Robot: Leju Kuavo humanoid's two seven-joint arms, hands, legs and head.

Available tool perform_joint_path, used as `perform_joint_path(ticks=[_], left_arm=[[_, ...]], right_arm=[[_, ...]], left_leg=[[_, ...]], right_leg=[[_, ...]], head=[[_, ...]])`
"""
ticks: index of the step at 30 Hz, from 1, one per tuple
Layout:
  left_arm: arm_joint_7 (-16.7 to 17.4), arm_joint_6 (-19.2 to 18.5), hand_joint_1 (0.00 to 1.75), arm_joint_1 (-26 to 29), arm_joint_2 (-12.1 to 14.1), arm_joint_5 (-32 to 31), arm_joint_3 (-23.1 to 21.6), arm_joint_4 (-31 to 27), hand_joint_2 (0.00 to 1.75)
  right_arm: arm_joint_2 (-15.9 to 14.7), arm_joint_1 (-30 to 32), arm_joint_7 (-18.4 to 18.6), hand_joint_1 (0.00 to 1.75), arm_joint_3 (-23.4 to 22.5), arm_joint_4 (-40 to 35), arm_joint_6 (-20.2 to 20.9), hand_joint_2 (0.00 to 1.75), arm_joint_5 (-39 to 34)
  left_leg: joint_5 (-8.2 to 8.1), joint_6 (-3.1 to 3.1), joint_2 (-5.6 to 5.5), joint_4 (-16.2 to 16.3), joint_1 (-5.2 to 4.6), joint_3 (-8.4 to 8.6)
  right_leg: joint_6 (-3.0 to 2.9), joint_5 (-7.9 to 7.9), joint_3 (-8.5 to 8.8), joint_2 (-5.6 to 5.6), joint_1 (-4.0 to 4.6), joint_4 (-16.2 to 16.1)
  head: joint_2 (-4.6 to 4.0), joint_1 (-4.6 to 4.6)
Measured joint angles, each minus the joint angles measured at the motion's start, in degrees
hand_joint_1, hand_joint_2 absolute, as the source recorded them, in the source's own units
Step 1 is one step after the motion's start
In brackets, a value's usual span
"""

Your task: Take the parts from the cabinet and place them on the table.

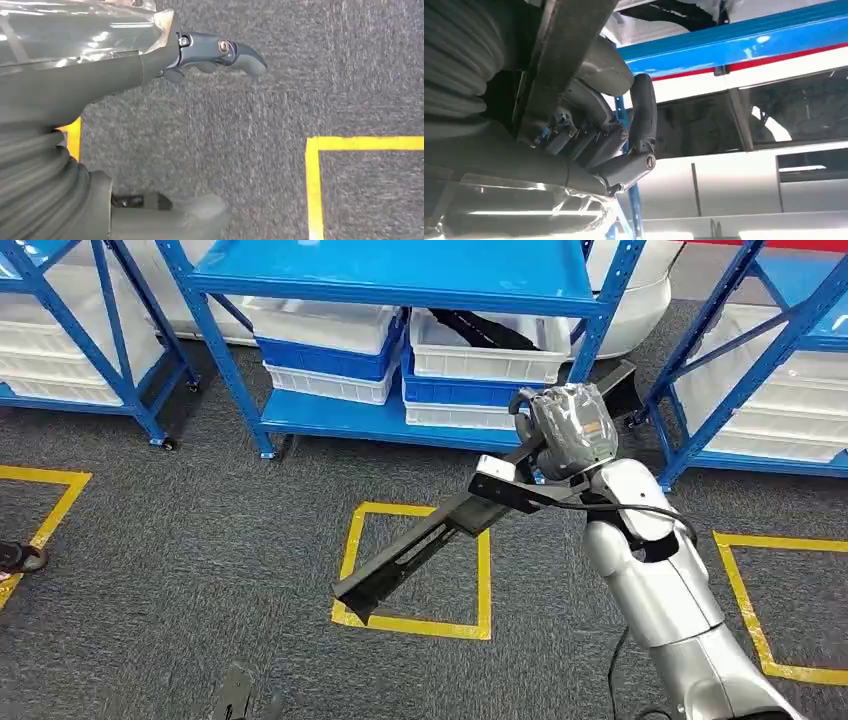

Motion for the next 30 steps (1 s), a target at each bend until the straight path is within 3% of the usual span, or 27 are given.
perform_joint_path(ticks=[1, 2, 4, 5, 6, 7, 8, 10, 11, 12, 13, 16, 17, 18, 19, 20, 21, 22, 23, 24, 26, 27, 28, 30], left_arm=[[0.00, 0.02, 0.00, 0.05, 0.02, 0.04, 0.02, 0.02, 1.75], [0.00, 0.04, 0.00, 0.03, 0.04, 0.04, 0.04, 0.02, 1.75], [0.00, 0.07, 0.00, 0.02, 0.04, 0.07, 0.09, 0.00, 1.75], [0.00, 0.07, 0.00, 0.03, 0.02, 0.07, 0.11, 0.00, 1.75], [-0.02, 0.07, 0.00, 0.03, 0.02, 0.07, 0.13, 0.00, 1.75], [-0.02, 0.07, 0.00, 0.04, 0.02, 0.07, 0.17, 0.02, 1.75], [-0.02, 0.07, 0.00, 0.05, 0.02, 0.07, 0.20, 0.02, 1.75], [0.00, 0.04, 0.00, 0.05, 0.02, 0.09, 0.33, 0.02, 1.75], [-0.02, 0.04, 0.00, 0.04, 0.02, 0.11, 0.46, 0.02, 1.75], [-0.04, 0.04, 0.00, 0.08, 0.00, 0.17, 0.55, 0.02, 1.75], [-0.09, 0.07, 0.00, 0.05, 0.00, 0.17, 0.57, 0.02, 1.75], [-0.15, 0.17, 0.00, 0.33, 0.02, 0.20, 0.63, 0.02, 1.75], [-0.20, 0.17, 0.00, 0.55, 0.09, 0.17, 0.68, 0.04, 1.75], [-0.26, 0.17, 0.00, 0.67, 0.11, 0.17, 0.74, 0.04, 1.75], [-0.28, 0.15, 0.00, 0.76, 0.11, 0.15, 0.85, 0.04, 1.75], [-0.31, 0.13, 0.00, 0.76, 0.11, 0.15, 0.98, 0.04, 1.75], [-0.35, 0.13, 0.00, 0.75, 0.13, 0.09, 1.07, 0.04, 1.75], [-0.39, 0.13, 0.00, 0.76, 0.11, 0.09, 1.09, 0.04, 1.75], [-0.39, 0.13, 0.00, 0.77, 0.13, 0.07, 1.11, 0.04, 1.75], [-0.42, 0.13, 0.00, 0.75, 0.13, 0.07, 1.14, 0.04, 1.75], [-0.44, 0.11, 0.00, 0.70, 0.22, -0.02, 1.16, 0.04, 1.75], [-0.46, 0.02, 0.00, 0.49, 0.22, -0.13, 1.18, 0.02, 1.75], [-0.55, -0.11, 0.00, 0.42, 0.26, -0.39, 1.20, 0.02, 1.75], [-0.59, -0.28, 0.00, 0.45, 0.26, -0.52, 1.22, 0.02, 1.75]], right_arm=[[0.00, 0.02, -0.02, 1.75, 0.00, 0.00, 0.00, 1.75, 0.02], [-0.11, 0.09, 0.00, 1.75, -0.02, 0.07, 0.00, 1.75, 0.00], [-0.13, 0.13, 0.00, 1.75, -0.05, 0.07, 0.00, 1.75, -0.02], [-0.11, 0.16, 0.02, 1.75, -0.05, 0.09, 0.00, 1.75, -0.11], [-0.15, 0.19, 0.02, 1.75, -0.05, 0.15, 0.00, 1.75, -0.15], [-0.17, 0.22, 0.04, 1.75, -0.07, 0.28, 0.00, 1.75, -0.17], [-0.20, 0.27, 0.04, 1.75, -0.05, 0.35, 0.00, 1.75, -0.15], [-0.17, 0.34, 0.04, 1.75, -0.05, 0.37, 0.00, 1.75, -0.15], [-0.15, 0.27, 0.04, 1.75, -0.05, 0.37, 0.00, 1.75, -0.17], [-0.11, 0.06, 0.04, 1.75, -0.07, 0.37, -0.02, 1.75, -0.17], [0.04, -0.16, 0.04, 1.75, -0.07, 0.37, -0.04, 1.75, -0.18], [0.11, -0.37, 0.04, 1.75, -0.11, 0.59, -0.07, 1.75, -0.37], [0.11, -0.20, 0.00, 1.75, -0.09, 0.85, -0.13, 1.75, -0.44], [0.18, -0.21, -0.09, 1.75, -0.11, 1.03, -0.22, 1.75, -0.52], [0.20, -0.20, -0.15, 1.75, -0.15, 1.03, -0.42, 1.75, -0.63], [0.20, -0.19, -0.18, 1.75, -0.15, 1.03, -0.59, 1.75, -0.68], [0.20, -0.18, -0.18, 1.75, -0.15, 1.05, -0.76, 1.75, -0.68], [0.20, -0.14, -0.18, 1.75, -0.13, 1.12, -0.81, 1.75, -0.68], [0.20, -0.08, -0.18, 1.75, -0.13, 1.22, -0.83, 1.75, -0.68], [0.20, -0.03, -0.18, 1.75, -0.15, 1.29, -0.85, 1.75, -0.68], [0.17, -0.02, -0.18, 1.75, -0.26, 1.29, -0.98, 1.75, -0.68], [0.17, -0.01, -0.17, 1.75, -0.40, 1.29, -1.07, 1.75, -0.66], [0.07, 0.01, -0.17, 1.75, -0.75, 1.29, -1.20, 1.75, -0.57], [0.07, 0.01, -0.17, 1.75, -1.14, 1.27, -1.75, 1.75, -0.50]], left_leg=[[0.34, 0.48, 0.07, -0.40, -0.06, -0.25], [1.03, 1.51, 0.41, -0.89, 0.33, -0.68], [2.07, 2.93, 0.48, -0.86, -0.11, -2.02], [2.62, 3.09, 0.47, -0.86, -0.23, -2.67], [3.20, 3.21, 0.51, -0.83, -0.31, -3.42], [3.87, 3.23, 0.52, -0.78, -0.40, -4.26], [4.42, 3.18, 0.51, -0.77, -0.49, -4.97], [5.51, 2.90, 0.51, -0.67, -0.49, -6.33], [5.99, 2.69, 0.48, -0.63, -0.49, -6.89], [6.47, 2.35, 0.48, -0.57, -0.56, -7.35], [7.06, 1.97, 0.56, -0.53, -0.76, -7.71], [9.06, 1.39, 0.38, -1.11, -0.79, -8.24], [8.45, 1.00, 0.13, -0.85, -0.61, -8.87], [6.04, 0.70, 0.21, 0.25, -0.78, -9.34], [2.29, 0.54, 0.27, 3.31, -0.53, -10.10], [-0.94, 0.33, 0.31, 7.47, -0.46, -11.04], [-3.18, 0.13, 0.31, 12.05, -0.45, -12.12], [-4.28, -0.15, 0.32, 16.17, -0.38, -12.79], [-3.63, -0.27, 0.33, 17.25, -0.30, -12.26], [-1.99, -0.38, 0.35, 16.17, -0.11, -10.74], [1.28, -0.46, 0.41, 8.83, 0.34, -4.60], [-0.94, -0.50, 0.35, 4.19, 0.47, -1.92], [-2.00, -0.19, 0.12, 1.12, -0.02, -0.01], [-1.16, 0.80, 0.04, 1.27, -0.47, -0.69]], right_leg=[[0.42, 0.46, -0.30, 0.05, 0.17, -0.03], [0.43, -0.56, -1.16, 0.08, -0.09, 0.68], [-0.74, -5.91, -3.65, 0.19, -0.04, 6.40], [-1.08, -8.59, -4.79, 0.23, -0.07, 10.89], [-1.06, -10.59, -5.95, 0.28, -0.07, 15.49], [-0.57, -11.12, -6.24, 0.41, 0.07, 18.76], [0.03, -10.27, -5.42, 0.43, 0.05, 19.16], [1.17, -6.62, -0.66, 0.42, 0.05, 13.60], [1.19, -5.68, 2.99, 0.43, 0.05, 8.48], [0.55, -7.07, 6.20, 0.46, 0.05, 3.31], [-0.11, -8.26, 8.64, 0.65, 0.85, -0.63], [-0.72, -7.19, 7.24, 0.68, 1.13, -0.15], [-1.68, -6.48, 6.90, 0.47, -0.37, -0.49], [-2.01, -6.04, 6.37, 0.36, -0.08, -0.29], [-2.99, -5.36, 5.56, 0.26, -0.11, -0.09], [-3.49, -4.81, 4.74, 0.22, 0.10, 0.08], [-3.64, -4.27, 3.85, 0.18, 0.22, 0.37], [-3.68, -3.64, 2.72, 0.15, 0.27, 0.71], [-3.56, -3.17, 1.77, 0.14, 0.27, 1.03], [-3.50, -2.66, 0.81, 0.15, 0.23, 1.37], [-2.98, -1.74, -1.09, 0.23, 0.13, 2.23], [-2.64, -1.31, -1.67, 0.27, 0.18, 2.59], [-2.18, -0.79, -2.10, 0.30, 0.44, 2.64], [-1.37, 0.37, -2.03, 0.14, 0.33, 2.10]], head=[[0.00, 0.04], [0.00, 0.13], [0.00, 0.41], [0.00, 0.42], [0.00, 0.44], [0.00, 0.53], [0.00, 0.50], [0.00, 0.55], [0.00, 0.55], [0.00, 0.57], [0.00, 0.48], [0.00, 0.39], [0.00, 0.44], [0.00, 0.31], [0.00, 0.02], [0.00, -0.22], [0.00, -0.09], [0.00, -0.17], [0.00, -0.15], [0.00, -0.17], [0.00, -0.22], [0.00, -0.22], [0.00, -0.18], [0.00, 0.04]])
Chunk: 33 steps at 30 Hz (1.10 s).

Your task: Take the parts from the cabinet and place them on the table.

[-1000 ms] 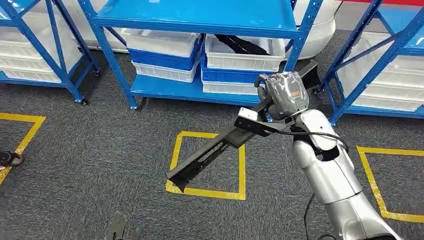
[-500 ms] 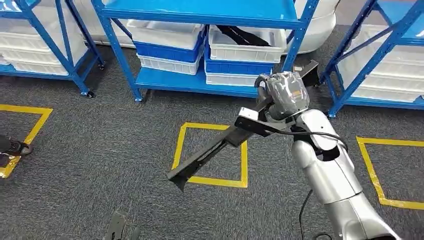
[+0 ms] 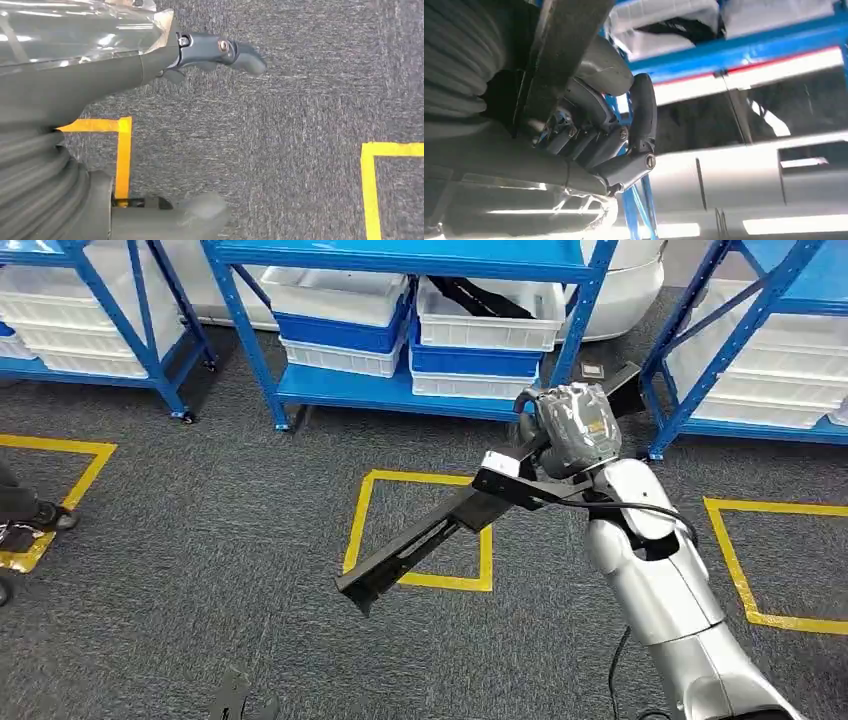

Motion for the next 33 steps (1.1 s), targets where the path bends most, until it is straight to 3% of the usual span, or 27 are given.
perform_joint_path(ticks=[1, 2, 3, 4, 5, 6, 7, 8, 9, 10, 11, 12, 13, 14, 17, 18, 20, 21, 22, 23, 24, 26, 27, 28, 29, 32, 33], left_arm=[[0.00, -0.09, 0.00, 0.04, 0.00, -0.02, 0.02, 0.00, 1.75], [0.00, -0.11, 0.00, 0.05, -0.07, -0.04, 0.09, 0.02, 1.75], [0.00, -0.11, 0.00, -0.07, -0.07, -0.09, 0.11, 0.02, 1.75], [0.02, -0.11, 0.00, -0.14, -0.04, -0.11, 0.15, 0.00, 1.75], [0.04, -0.13, 0.00, -0.15, -0.02, -0.11, 0.17, 0.00, 1.75], [0.04, -0.15, 0.00, -0.14, -0.04, -0.11, 0.20, 0.00, 1.75], [0.04, -0.17, 0.00, -0.14, -0.04, -0.11, 0.20, 0.00, 1.75], [0.04, -0.17, 0.00, -0.13, -0.04, -0.15, 0.20, 0.00, 1.75], [0.06, -0.17, 0.00, -0.13, -0.07, -0.15, 0.20, 0.00, 1.75], [0.07, -0.17, 0.00, -0.13, -0.09, -0.15, 0.20, 0.00, 1.75], [0.07, -0.20, 0.00, -0.14, -0.11, -0.15, 0.20, 0.00, 1.75], [0.09, -0.20, 0.00, -0.16, -0.09, -0.15, 0.20, 0.00, 1.75], [0.09, -0.20, 0.00, -0.13, -0.04, -0.13, 0.20, -0.07, 1.75], [0.07, -0.17, 0.00, -0.15, -0.11, -0.07, 0.20, -0.13, 1.75], [-0.02, -0.11, 0.00, 0.27, -0.09, -0.07, 0.26, -0.11, 1.75], [-0.07, -0.09, 0.00, 0.49, 0.00, -0.09, 0.28, -0.11, 1.75], [-0.09, -0.11, 0.00, 0.86, 0.00, -0.18, 0.33, -0.09, 1.75], [-0.09, -0.11, 0.00, 0.79, -0.02, -0.28, 0.33, -0.09, 1.75], [-0.09, -0.11, 0.00, 0.70, -0.02, -0.35, 0.33, -0.09, 1.75], [-0.09, -0.11, 0.00, 0.67, -0.02, -0.39, 0.31, -0.09, 1.75], [-0.09, -0.11, 0.00, 0.67, -0.02, -0.44, 0.33, -0.09, 1.75], [-0.09, -0.11, 0.00, 0.66, 0.00, -0.44, 0.33, -0.11, 1.75], [-0.09, -0.11, 0.00, 0.54, 0.02, -0.44, 0.35, -0.15, 1.75], [-0.09, -0.11, 0.00, 0.38, 0.20, -0.44, 0.35, -0.24, 1.75], [-0.15, -0.11, 0.00, 0.21, 0.22, -0.50, 0.35, -0.35, 1.75], [-0.17, -0.13, 0.00, 0.11, 0.15, -0.52, 0.35, -0.33, 1.75], [-0.17, -0.13, 0.00, 0.20, -0.07, -0.50, 0.37, -0.33, 1.75]], right_arm=[[0.00, 0.04, 0.02, 1.75, -0.11, 0.00, -0.22, 1.75, 0.02], [-0.18, 0.29, 0.02, 1.75, -0.24, 0.04, -0.22, 1.75, 0.02], [-0.42, 0.40, 0.02, 1.75, -0.50, 0.07, -0.33, 1.75, -0.02], [-0.61, 0.41, 0.02, 1.75, -0.68, 0.07, -0.39, 1.75, -0.09], [-0.78, 0.50, 0.02, 1.75, -0.94, 0.07, -0.57, 1.75, -0.11], [-0.92, 0.60, 0.00, 1.75, -1.09, 0.07, -0.61, 1.75, -0.13], [-1.07, 0.76, 0.00, 1.75, -1.25, 0.07, -0.65, 1.75, -0.17], [-1.16, 0.94, -0.02, 1.75, -1.40, 0.07, -0.74, 1.75, -0.17], [-1.20, 1.10, -0.02, 1.75, -1.44, 0.07, -0.76, 1.75, -0.17], [-1.29, 1.20, -0.07, 1.75, -1.44, 0.07, -0.78, 1.75, -0.17], [-1.29, 1.21, -0.09, 1.75, -1.44, 0.07, -0.78, 1.75, -0.17], [-1.27, 1.19, -0.11, 1.75, -1.44, 0.07, -0.85, 1.75, -0.17], [-1.25, 1.17, -0.15, 1.75, -1.46, 0.02, -0.87, 1.75, -0.17], [-1.03, 1.24, -0.15, 1.75, -1.51, -0.02, -1.05, 1.75, -0.22], [-0.79, 1.51, -0.35, 1.75, -1.75, 0.02, -1.44, 1.75, -1.20], [-0.76, 1.67, -0.37, 1.75, -1.79, 0.13, -1.44, 1.75, -1.53], [-0.63, 1.93, -0.59, 1.75, -1.90, 0.13, -1.53, 1.75, -2.27], [-0.48, 1.95, -0.68, 1.75, -1.99, 0.13, -1.59, 1.75, -2.60], [-0.46, 2.04, -0.72, 1.75, -2.07, 0.13, -1.59, 1.75, -2.78], [-0.44, 2.24, -0.81, 1.75, -2.18, 0.13, -1.59, 1.75, -2.93], [-0.44, 2.51, -0.87, 1.75, -2.32, 0.15, -1.59, 1.75, -2.95], [-0.46, 2.67, -0.94, 1.75, -2.45, 0.13, -1.59, 1.75, -3.02], [-0.46, 2.64, -0.94, 1.75, -2.56, 0.13, -1.62, 1.75, -3.06], [-0.44, 2.64, -1.00, 1.75, -2.75, 0.07, -1.64, 1.75, -3.13], [-0.48, 2.60, -1.05, 1.75, -2.99, 0.02, -1.64, 1.75, -3.32], [-0.48, 2.44, -1.62, 1.75, -3.28, 0.02, -1.81, 1.75, -4.35], [-0.59, 2.58, -1.79, 1.75, -3.34, 0.04, -1.81, 1.75, -4.53]], left_leg=[[0.65, 0.69, 0.06, -0.04, -0.22, -0.21], [1.91, 1.29, 0.29, -0.97, 0.08, -0.89], [2.97, 1.67, 0.70, -1.40, 0.17, -1.42], [3.99, 2.36, 0.71, -1.52, 0.21, -2.53], [4.95, 2.38, 0.73, -1.52, 0.20, -3.70], [5.82, 2.40, 0.75, -1.51, 0.20, -4.73], [6.92, 2.33, 0.78, -1.48, 0.20, -6.17], [7.80, 2.21, 0.90, -1.45, 0.26, -7.31], [8.80, 2.04, 1.02, -1.43, 0.30, -8.61], [9.80, 1.78, 1.06, -1.39, 0.38, -9.86], [10.84, 1.43, 1.11, -1.38, 0.48, -11.10], [11.77, 1.04, 1.09, -1.29, 0.53, -11.90], [12.45, 0.54, 1.03, -1.22, 0.21, -12.41], [13.40, 0.20, 1.13, -1.35, 0.23, -12.49], [16.99, -0.27, 0.99, -4.14, 0.28, -12.18], [15.15, -0.64, 1.05, -3.78, 0.51, -12.81], [5.64, -0.91, 0.58, 3.49, 0.35, -14.53], [1.44, -1.05, 0.46, 9.71, 0.38, -15.86], [-1.00, -1.11, 0.46, 15.48, 0.39, -16.72], [-1.26, -1.11, 0.46, 18.83, 0.39, -16.70], [-0.07, -1.01, 0.46, 20.12, 0.41, -15.68], [2.89, -0.46, 0.44, 16.06, 0.39, -10.49], [2.62, 0.12, 0.33, 10.92, 0.22, -5.95], [0.48, 0.80, 0.25, 5.63, -0.10, -1.14], [-0.01, 1.04, 0.34, -0.90, -0.59, 3.38], [-0.15, 1.46, 0.39, -1.94, -0.70, 2.89], [0.44, 1.93, 0.79, -3.27, -0.07, 2.52]], right_leg=[[0.46, 0.88, -0.02, 0.02, -0.13, -0.55], [0.90, 1.24, -0.57, 0.13, 0.52, -0.78], [0.60, -0.46, -1.15, 0.21, 0.04, 0.01], [-0.16, -3.94, -2.28, 0.30, 0.10, 2.37], [-0.73, -7.61, -3.67, 0.33, 0.04, 6.12], [-0.83, -10.24, -4.28, 0.33, -0.05, 10.07], [-0.49, -12.01, -4.78, 0.33, -0.14, 14.82], [0.18, -11.77, -4.47, 0.33, -0.17, 17.26], [1.15, -10.13, -3.21, 0.33, -0.24, 17.93], [2.03, -8.03, -0.89, 0.33, -0.37, 16.48], [2.54, -6.61, 2.69, 0.32, -0.55, 12.94], [2.32, -7.43, 6.89, 0.33, -0.75, 8.13], [1.58, -11.10, 11.72, 0.41, -0.60, 1.45], [0.61, -12.87, 12.33, 0.79, 0.44, -2.35], [-0.33, -10.37, 10.56, 0.49, -0.12, -2.10], [-1.07, -9.50, 10.22, 0.26, -0.89, -2.10], [-2.35, -7.66, 8.87, 0.23, -0.57, -2.04], [-2.46, -6.65, 7.68, 0.25, -0.45, -1.96], [-2.46, -5.76, 6.58, 0.25, -0.40, -1.93], [-2.43, -5.08, 5.74, 0.24, -0.33, -1.91], [-2.33, -4.35, 4.82, 0.23, -0.30, -1.90], [-2.10, -3.00, 3.19, 0.25, -0.18, -1.89], [-1.92, -2.32, 2.52, 0.30, -0.07, -1.89], [-1.59, -1.88, 2.22, 0.30, 0.02, -1.84], [-1.25, -1.50, 1.98, 0.20, 0.46, -1.50], [-0.05, 0.74, 0.77, 0.11, 0.46, -1.83], [0.29, 0.31, 0.00, 0.11, 0.86, -1.34]], head=[[0.00, 0.02], [0.00, 0.11], [0.00, 0.09], [0.00, 0.24], [0.00, 0.37], [0.00, 0.37], [0.00, 0.44], [0.00, 0.44], [0.00, 0.55], [0.00, 0.52], [0.00, 0.53], [0.00, 0.53], [0.00, 0.55], [0.00, 0.52], [0.00, 0.00], [0.00, -0.13], [0.00, -0.26], [0.00, -0.24], [0.00, -0.26], [0.00, -0.28], [0.00, -0.26], [0.00, -0.31], [0.00, -0.31], [0.00, -0.29], [0.00, -0.20], [0.00, -0.11], [0.00, 0.02]])
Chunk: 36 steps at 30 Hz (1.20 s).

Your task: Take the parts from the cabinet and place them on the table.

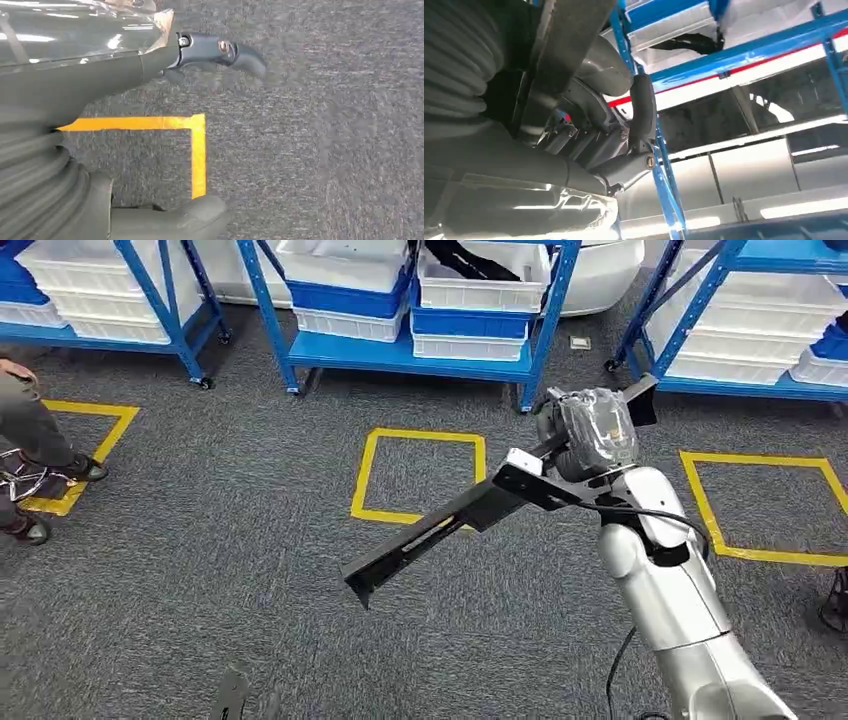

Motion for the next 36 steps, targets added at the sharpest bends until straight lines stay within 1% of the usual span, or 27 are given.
perform_joint_path(ticks=[1, 2, 3, 4, 5, 7, 8, 9, 10, 11, 12, 15, 16, 17, 18, 19, 21, 22, 23, 25, 26, 27, 30, 32, 33, 35, 36], left_arm=[[0.00, 0.00, 0.00, -0.02, 0.04, 0.00, 0.02, 0.00, 1.75], [-0.20, -0.04, 0.00, -0.08, 0.07, 0.00, 0.07, 0.00, 1.75], [-0.61, -0.13, 0.00, -0.07, 0.04, -0.11, 0.07, 0.00, 1.75], [-0.92, -0.13, 0.00, -0.07, 0.04, -0.37, 0.07, 0.00, 1.75], [-1.01, -0.13, 0.00, -0.06, 0.04, -0.64, 0.07, 0.00, 1.75], [-1.05, -0.13, 0.00, -0.07, 0.04, -0.72, 0.07, 0.00, 1.75], [-1.05, -0.13, 0.00, -0.07, 0.04, -0.77, 0.07, 0.00, 1.75], [-1.05, -0.13, 0.00, -0.06, 0.04, -0.85, 0.07, 0.00, 1.75], [-1.05, -0.13, 0.00, -0.07, 0.04, -1.03, 0.09, 0.00, 1.75], [-1.03, -0.13, 0.00, -0.09, 0.09, -1.20, 0.09, -0.02, 1.75], [-1.03, -0.13, 0.00, -0.19, 0.09, -1.26, 0.09, -0.02, 1.75], [-1.03, -0.13, 0.00, -0.18, 0.15, -1.36, 0.09, -0.02, 1.75], [-1.03, -0.13, 0.00, -0.17, 0.24, -1.36, 0.11, -0.02, 1.75], [-1.03, -0.13, 0.00, -0.13, 0.35, -1.36, 0.11, -0.02, 1.75], [-1.03, -0.13, 0.00, -0.10, 0.31, -1.36, 0.09, -0.02, 1.75], [-1.03, -0.13, 0.00, -0.10, 0.31, -1.36, 0.11, -0.02, 1.75], [-1.03, -0.13, 0.00, -0.09, 0.33, -1.36, 0.11, -0.02, 1.75], [-1.03, -0.13, 0.00, -0.09, 0.33, -1.36, 0.11, -0.02, 1.75], [-1.03, -0.13, 0.00, -0.07, 0.33, -1.36, 0.11, -0.02, 1.75], [-1.03, -0.13, 0.00, -0.10, 0.44, -1.36, 0.15, -0.02, 1.75], [-0.98, -0.13, 0.00, -0.17, 0.46, -1.38, 0.24, -0.02, 1.75], [-0.96, -0.13, 0.00, -0.28, 0.53, -1.44, 0.31, -0.02, 1.75], [-0.70, -0.13, 0.00, -0.29, 0.50, -1.83, 0.37, -0.02, 1.75], [-0.46, -0.15, 0.00, -0.28, 0.33, -1.92, 0.39, -0.02, 1.75], [-0.44, -0.17, 0.00, -0.32, 0.35, -1.97, 0.46, -0.02, 1.75], [-0.33, -0.53, 0.00, -0.35, 0.31, -1.97, 0.61, -0.02, 1.75], [-0.28, -0.59, 0.00, -0.24, 0.22, -1.99, 0.63, -0.02, 1.75]], right_arm=[[0.02, -0.03, -0.11, 1.75, -0.02, 0.04, 0.09, 1.75, -0.17], [0.02, -0.08, -0.22, 1.75, -0.04, 0.04, 0.15, 1.75, -0.33], [0.02, -0.04, -0.22, 1.75, -0.07, 0.07, 0.24, 1.75, -0.31], [0.02, -0.02, -0.22, 1.75, -0.07, 0.07, 0.31, 1.75, -0.28], [0.02, -0.02, -0.15, 1.75, -0.07, 0.07, 0.39, 1.75, -0.26], [0.00, 0.03, -0.09, 1.75, -0.07, 0.07, 0.42, 1.75, 0.18], [0.00, 0.05, -0.06, 1.75, -0.04, 0.07, 0.39, 1.75, 0.46], [0.00, 0.04, -0.06, 1.75, -0.04, 0.04, 0.31, 1.75, 0.68], [0.00, 0.03, 0.07, 1.75, -0.07, -0.04, 0.22, 1.75, 1.03], [0.02, 0.01, 0.13, 1.75, -0.07, -0.30, 0.17, 1.75, 1.42], [0.06, 0.02, 0.24, 1.75, -0.09, -0.57, 0.15, 1.75, 1.64], [0.00, 0.02, 0.41, 1.75, -0.24, -0.85, -0.04, 1.75, 2.06], [0.00, 0.03, 0.48, 1.75, -0.24, -0.85, -0.04, 1.75, 2.08], [0.00, -0.11, 0.53, 1.75, -0.24, -0.87, -0.04, 1.75, 2.12], [0.00, -0.11, 0.55, 1.75, -0.26, -0.98, -0.07, 1.75, 2.12], [0.02, -0.08, 0.63, 1.75, -0.26, -1.01, -0.07, 1.75, 2.12], [0.02, 0.18, 0.61, 1.75, -0.24, -1.01, -0.09, 1.75, 2.12], [0.02, 0.42, 0.61, 1.75, -0.24, -1.01, -0.09, 1.75, 2.14], [0.00, 0.61, 0.61, 1.75, -0.24, -1.01, -0.07, 1.75, 2.30], [0.00, 0.58, 0.66, 1.75, -0.22, -1.01, -0.11, 1.75, 3.50], [0.00, 0.47, 0.83, 1.75, -0.20, -1.01, -0.15, 1.75, 4.22], [-0.02, 0.42, 1.16, 1.75, -0.22, -1.01, -0.17, 1.75, 4.70], [-0.13, 0.35, 1.86, 1.75, -0.20, -1.01, -0.15, 1.75, 5.51], [-0.44, 0.33, 2.08, 1.75, -0.28, -1.20, -0.17, 1.75, 5.64], [-0.46, 0.29, 2.10, 1.75, -0.28, -1.36, -0.17, 1.75, 5.66], [-0.81, 0.49, 2.21, 1.75, -0.31, -1.42, -0.17, 1.75, 6.12], [-0.94, 0.73, 2.34, 1.75, -0.31, -1.42, -0.15, 1.75, 6.34]], left_leg=[[0.74, 0.26, 0.04, -0.07, -0.26, -0.76], [1.48, 0.79, 0.01, -0.09, -0.21, -1.73], [2.22, 0.83, -0.05, -0.09, -0.28, -2.62], [2.98, 0.83, -0.04, -0.06, -0.28, -3.59], [3.74, 0.78, -0.01, -0.02, -0.28, -4.47], [4.64, 0.62, 0.09, 0.02, -0.28, -5.64], [5.17, 0.50, 0.16, 0.04, -0.28, -6.35], [5.83, 0.29, 0.21, 0.05, -0.27, -7.12], [6.44, 0.01, 0.21, 0.12, -0.25, -7.79], [6.91, -0.35, 0.22, 0.29, -0.28, -8.12], [7.25, -0.71, 0.18, 0.47, -0.53, -8.55], [8.28, -1.66, 0.34, 0.19, -0.40, -8.61], [8.53, -2.00, 0.32, 0.25, -0.24, -8.85], [6.64, -2.24, 0.09, 1.49, 0.05, -9.65], [3.58, -2.51, 0.03, 4.13, 0.12, -10.66], [0.13, -2.89, -0.08, 9.03, 0.18, -12.39], [-3.33, -3.34, -0.13, 17.66, 0.18, -15.26], [-3.20, -3.33, -0.13, 19.14, 0.18, -15.32], [-1.93, -3.25, -0.12, 17.55, 0.18, -13.86], [1.65, -2.86, 0.12, 9.23, 0.16, -8.30], [3.02, -2.22, 1.34, 3.71, 0.01, -4.70], [2.72, -1.91, 2.15, 0.98, -0.50, -3.02], [2.93, -1.21, 1.32, 0.68, -0.70, -3.75], [3.93, -0.09, 0.86, -0.61, -0.02, -3.59], [4.25, 0.34, 0.49, -0.76, -0.05, -3.77], [4.52, 0.54, -0.32, -0.73, -0.05, -4.23], [4.69, 0.49, -0.74, -0.70, -0.05, -4.47]], right_leg=[[-0.23, -2.14, -0.93, 0.18, -0.29, 1.18], [-0.73, -5.36, -2.19, 0.19, -0.47, 4.39], [-0.91, -8.06, -3.07, 0.21, -0.55, 8.31], [-0.74, -9.91, -4.10, 0.22, -0.72, 12.82], [-0.14, -10.09, -4.71, 0.24, -0.76, 16.31], [0.91, -8.33, -4.31, 0.24, -0.90, 18.10], [1.57, -6.64, -3.15, 0.23, -0.96, 17.37], [2.10, -4.81, -0.82, 0.23, -0.98, 14.63], [2.06, -4.18, 2.78, 0.21, -1.17, 9.79], [1.42, -6.27, 6.80, 0.19, -1.23, 3.82], [0.60, -8.39, 10.37, 0.27, -0.65, -1.02], [-0.80, -8.35, 9.05, 0.42, -0.28, -1.51], [-1.58, -7.82, 8.95, 0.39, -1.05, -1.77], [-2.38, -7.25, 8.98, 0.25, -1.19, -1.77], [-3.06, -6.77, 8.65, 0.24, -1.16, -1.75], [-3.24, -6.30, 8.11, 0.24, -1.13, -1.71], [-3.24, -5.72, 7.27, 0.26, -0.95, -1.64], [-3.20, -5.47, 6.97, 0.27, -0.89, -1.61], [-3.00, -5.33, 6.80, 0.26, -0.88, -1.58], [-2.91, -5.28, 6.76, -0.02, -0.83, -1.51], [-2.85, -5.26, 6.82, -0.23, -0.70, -1.43], [-2.77, -5.27, 6.65, -0.45, 0.04, -1.19], [-2.06, -4.83, 6.34, -1.47, -0.08, -1.36], [-1.43, -5.63, 5.55, -1.28, -0.02, -0.58], [-1.62, -7.23, 4.48, -0.51, -0.09, 1.75], [-2.03, -11.29, 0.38, -0.09, -0.51, 11.12], [-1.92, -12.69, -1.56, 0.02, -0.62, 15.45]], head=[[0.00, 0.07], [0.00, 0.20], [0.00, 0.24], [0.00, 0.26], [0.00, 0.44], [0.00, 0.39], [0.00, 0.46], [0.00, 0.50], [0.00, 0.44], [0.00, 0.48], [0.00, 0.51], [0.00, 0.28], [0.00, 0.37], [0.00, 0.37], [0.00, 0.17], [0.00, 0.11], [0.00, 0.07], [0.00, 0.09], [0.00, 0.06], [0.00, 0.04], [0.00, 0.05], [0.00, 0.06], [0.00, 0.24], [0.00, 0.26], [0.00, 0.37], [0.00, 0.37], [0.00, 0.37]])
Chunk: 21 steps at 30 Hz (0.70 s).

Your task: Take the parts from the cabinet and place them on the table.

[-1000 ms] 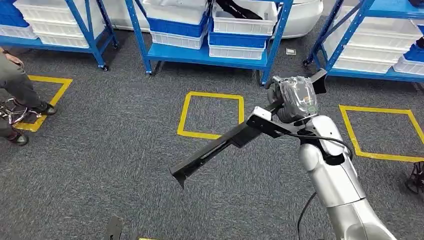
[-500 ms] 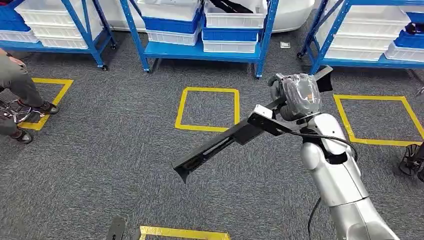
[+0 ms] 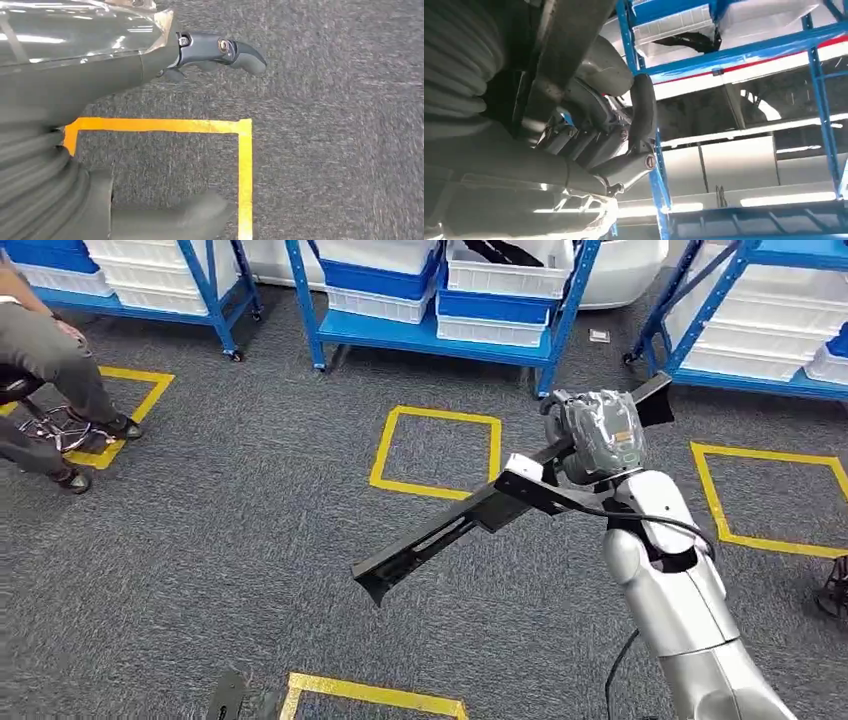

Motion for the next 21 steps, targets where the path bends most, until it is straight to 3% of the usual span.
perform_joint_path(ticks=[1, 2, 3, 4, 5, 6, 7, 10, 11, 12, 13, 15, 16, 17, 18, 20, 21], left_arm=[[0.11, -0.04, 0.00, 0.10, -0.04, 0.00, 0.04, 0.00, 1.75], [0.13, -0.07, 0.00, 0.23, -0.17, -0.02, 0.11, 0.02, 1.75], [0.15, -0.09, 0.00, 0.25, -0.24, -0.02, 0.18, 0.02, 1.75], [0.15, -0.13, 0.00, 0.24, -0.35, -0.04, 0.20, 0.02, 1.75], [0.17, -0.15, 0.00, 0.22, -0.37, -0.09, 0.22, 0.02, 1.75], [0.22, -0.22, 0.00, 0.19, -0.35, -0.17, 0.22, 0.02, 1.75], [0.33, -0.26, 0.00, 0.19, -0.35, -0.26, 0.22, 0.02, 1.75], [0.57, -0.42, 0.00, 0.67, -0.39, -0.39, 0.24, 0.02, 1.75], [0.66, -0.39, 0.00, 0.79, -0.28, -0.42, 0.26, 0.02, 1.75], [0.68, -0.39, 0.00, 0.83, -0.42, -0.48, 0.26, 0.02, 1.75], [0.70, -0.39, 0.00, 0.78, -0.41, -0.50, 0.26, 0.02, 1.75], [0.76, -0.39, 0.00, 0.78, -0.46, -0.57, 0.24, 0.02, 1.75], [0.81, -0.39, 0.00, 0.83, -0.52, -0.59, 0.24, 0.02, 1.75], [0.81, -0.39, 0.00, 0.85, -0.52, -0.57, 0.26, 0.02, 1.75], [0.81, -0.37, 0.00, 0.86, -0.52, -0.55, 0.31, 0.02, 1.75], [0.81, -0.15, 0.00, 0.85, -0.50, -0.48, 0.46, 0.02, 1.75], [0.81, -0.02, 0.00, 0.78, -0.40, -0.48, 0.61, 0.02, 1.75]], right_arm=[[-0.06, 0.22, 0.04, 1.75, 0.00, 0.00, 0.02, 1.75, 0.07], [-0.07, 0.24, 0.07, 1.75, 0.00, 0.00, 0.15, 1.75, 0.15], [-0.06, 0.21, 0.06, 1.75, 0.00, 0.00, 0.24, 1.75, 0.26], [-0.07, 0.15, 0.09, 1.75, 0.00, 0.00, 0.42, 1.75, 0.28], [-0.11, 0.10, 0.15, 1.75, 0.00, 0.00, 0.70, 1.75, 0.35], [-0.15, 0.05, 0.17, 1.75, 0.00, 0.04, 0.87, 1.75, 0.41], [-0.24, -0.03, 0.20, 1.75, 0.00, 0.06, 1.11, 1.75, 0.54], [-0.26, -0.09, 0.35, 1.75, 0.22, 0.26, 1.44, 1.75, 0.87], [-0.26, -0.29, 0.30, 1.75, 0.24, 0.42, 1.53, 1.75, 0.98], [-0.22, -0.40, 0.09, 1.75, 0.28, 0.57, 1.62, 1.75, 1.05], [-0.22, -0.45, -0.13, 1.75, 0.35, 0.68, 1.64, 1.75, 1.09], [-0.24, -0.41, -0.42, 1.75, 0.46, 1.16, 1.64, 1.75, 1.33], [-0.24, -0.40, -0.53, 1.75, 0.52, 1.47, 1.62, 1.75, 1.35], [-0.20, -0.41, -0.61, 1.75, 0.63, 1.88, 1.60, 1.75, 1.42], [-0.04, -0.51, -0.74, 1.75, 0.72, 2.23, 1.57, 1.75, 1.51], [0.43, -1.06, -1.11, 1.75, 0.89, 2.99, 1.46, 1.75, 1.86], [0.85, -1.58, -1.20, 1.75, 1.00, 3.34, 1.46, 1.75, 1.97]], left_leg=[[0.16, -0.11, -0.48, 0.04, 0.01, -0.21], [0.28, -0.30, -0.99, 0.11, 0.05, -0.33], [0.35, -0.43, -1.50, 0.22, 0.10, -0.37], [0.34, -0.55, -2.03, 0.46, 0.22, -0.40], [0.26, -0.87, -2.52, 0.77, 0.32, -0.53], [0.26, -1.40, -2.90, 1.14, 0.07, -1.01], [0.43, -1.85, -3.39, 1.50, 0.00, -1.62], [1.16, -2.85, -4.60, 1.25, 0.23, -2.37], [0.67, -2.99, -4.27, 1.70, 0.54, -2.65], [-0.98, -3.22, -2.19, 3.62, 0.27, -3.50], [-3.27, -3.49, -0.82, 7.33, 0.34, -5.14], [-7.61, -3.77, 0.27, 17.06, 0.41, -9.59], [-8.23, -3.71, 0.31, 19.79, 0.40, -10.86], [-7.53, -3.51, 0.31, 19.51, 0.40, -10.61], [-5.78, -3.18, 0.37, 16.66, 0.35, -8.97], [-1.52, -2.03, 1.56, 6.74, -0.13, -3.32], [-1.48, -1.06, 4.77, 2.53, -0.94, -1.18]], right_leg=[[0.43, -0.30, -0.99, 0.03, -0.17, 2.20], [1.02, 0.59, -0.32, 0.03, -0.44, 0.87], [1.72, 2.30, 1.72, 0.07, -0.69, -2.78], [2.46, 4.60, 4.66, 0.37, -1.06, -8.43], [3.10, 6.53, 7.32, 1.59, -1.57, -13.74], [2.91, 5.80, 8.13, 3.28, -1.65, -15.52], [2.32, 6.34, 7.89, 2.79, -1.30, -15.67], [1.64, 6.69, 7.39, 1.55, -1.23, -15.12], [1.19, 6.97, 7.38, 1.08, -1.72, -15.25], [0.85, 7.05, 7.31, 0.75, -1.53, -15.25], [0.46, 7.04, 7.22, 0.34, -1.36, -15.25], [0.19, 7.11, 6.98, -0.72, -0.82, -15.24], [0.16, 7.13, 6.86, -1.24, -0.57, -15.23], [0.04, 7.20, 6.83, -1.79, -0.36, -15.23], [-0.02, 7.20, 6.84, -2.32, -0.15, -15.23], [-0.02, 7.20, 6.88, -3.14, 0.22, -15.23], [-0.01, 7.20, 6.89, -3.50, 0.26, -15.23]], head=[[0.00, 0.07], [0.00, 0.07], [0.00, 0.02], [0.00, 0.02], [0.00, 0.11], [0.00, 0.17], [0.00, 0.13], [0.00, 0.04], [0.00, 0.07], [0.00, -0.26], [0.00, -0.61], [0.00, -0.61], [0.00, -0.61], [0.00, -0.63], [0.00, -0.63], [0.00, -0.61], [0.00, -0.55]])
